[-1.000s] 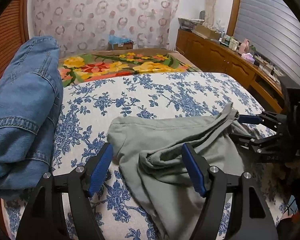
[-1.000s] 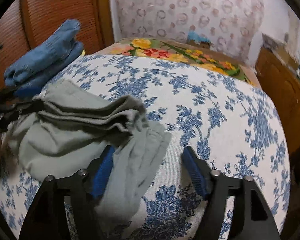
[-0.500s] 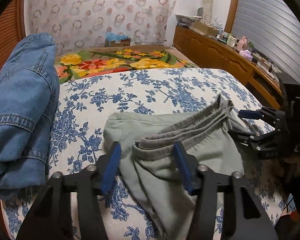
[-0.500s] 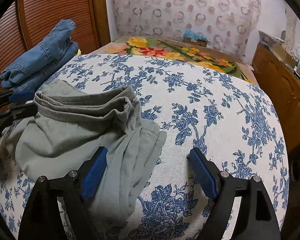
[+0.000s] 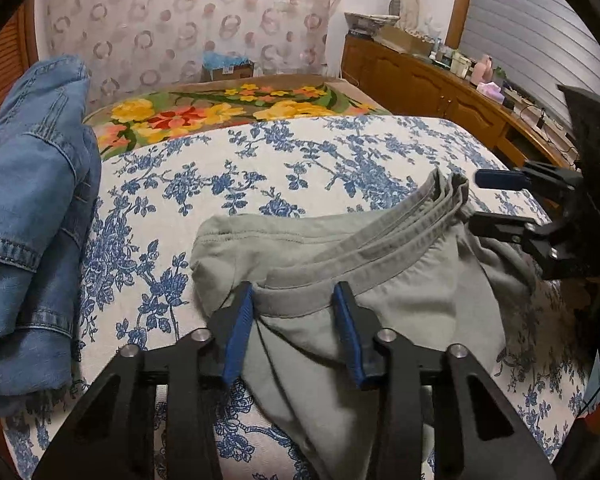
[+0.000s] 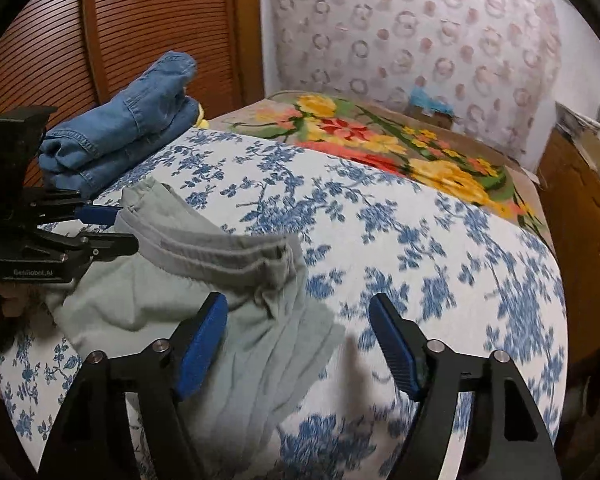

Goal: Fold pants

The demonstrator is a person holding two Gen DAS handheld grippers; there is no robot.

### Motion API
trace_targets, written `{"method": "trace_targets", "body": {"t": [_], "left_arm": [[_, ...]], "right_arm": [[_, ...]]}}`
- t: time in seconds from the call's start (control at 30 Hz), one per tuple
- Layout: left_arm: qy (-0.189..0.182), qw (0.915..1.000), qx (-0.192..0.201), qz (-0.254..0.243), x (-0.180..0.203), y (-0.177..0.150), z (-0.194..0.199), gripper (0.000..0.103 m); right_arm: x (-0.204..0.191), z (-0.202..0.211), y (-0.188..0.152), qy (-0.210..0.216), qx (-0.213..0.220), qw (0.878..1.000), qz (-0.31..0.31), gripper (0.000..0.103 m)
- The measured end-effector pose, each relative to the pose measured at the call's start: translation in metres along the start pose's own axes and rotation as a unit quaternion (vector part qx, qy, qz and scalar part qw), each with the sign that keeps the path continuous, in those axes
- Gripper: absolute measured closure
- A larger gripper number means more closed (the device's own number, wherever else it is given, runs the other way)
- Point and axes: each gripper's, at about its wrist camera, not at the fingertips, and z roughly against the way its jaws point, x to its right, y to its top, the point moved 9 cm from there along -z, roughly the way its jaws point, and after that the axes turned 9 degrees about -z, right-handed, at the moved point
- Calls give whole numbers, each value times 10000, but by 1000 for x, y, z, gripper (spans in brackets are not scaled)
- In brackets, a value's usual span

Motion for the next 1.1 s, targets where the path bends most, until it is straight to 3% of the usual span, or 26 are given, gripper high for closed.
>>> {"method": "trace_targets", "body": {"t": [0.1, 0.17, 0.3, 0.4, 0.67, 0.77, 0.83, 0.9, 1.1], "left_arm": [[-48, 9999, 160, 11, 0, 6, 7, 85], [-102, 9995, 305, 16, 0, 11, 14, 89], [-19, 9988, 498, 5, -3, 23, 24, 90], [103, 9987, 493, 14, -10, 31, 25, 90], [249, 9996, 129, 49, -19, 32, -2, 90], [322, 9994, 28, 127, -20, 25, -3, 84], [326, 9993, 3, 165, -20, 22, 0, 74], [306, 9994, 3, 154, -18, 18, 6, 52], [296, 9994, 71, 145, -12, 2, 28, 52]], "right_arm": [[-1, -11, 2, 169, -81, 9998, -7, 42], [-3, -17, 0, 239, -103, 9997, 10, 47], [1, -25, -2, 289, -135, 9995, -78, 48], [1, -18, 3, 333, 71, 9994, -105, 50], [6, -21, 1, 327, 78, 9993, -153, 51], [7, -21, 0, 248, 57, 9996, -121, 51], [6, -17, 1, 155, 60, 9998, -81, 51], [4, -8, 3, 146, 105, 9998, -69, 51], [-1, 18, -5, 132, 205, 9995, -191, 51]]}}
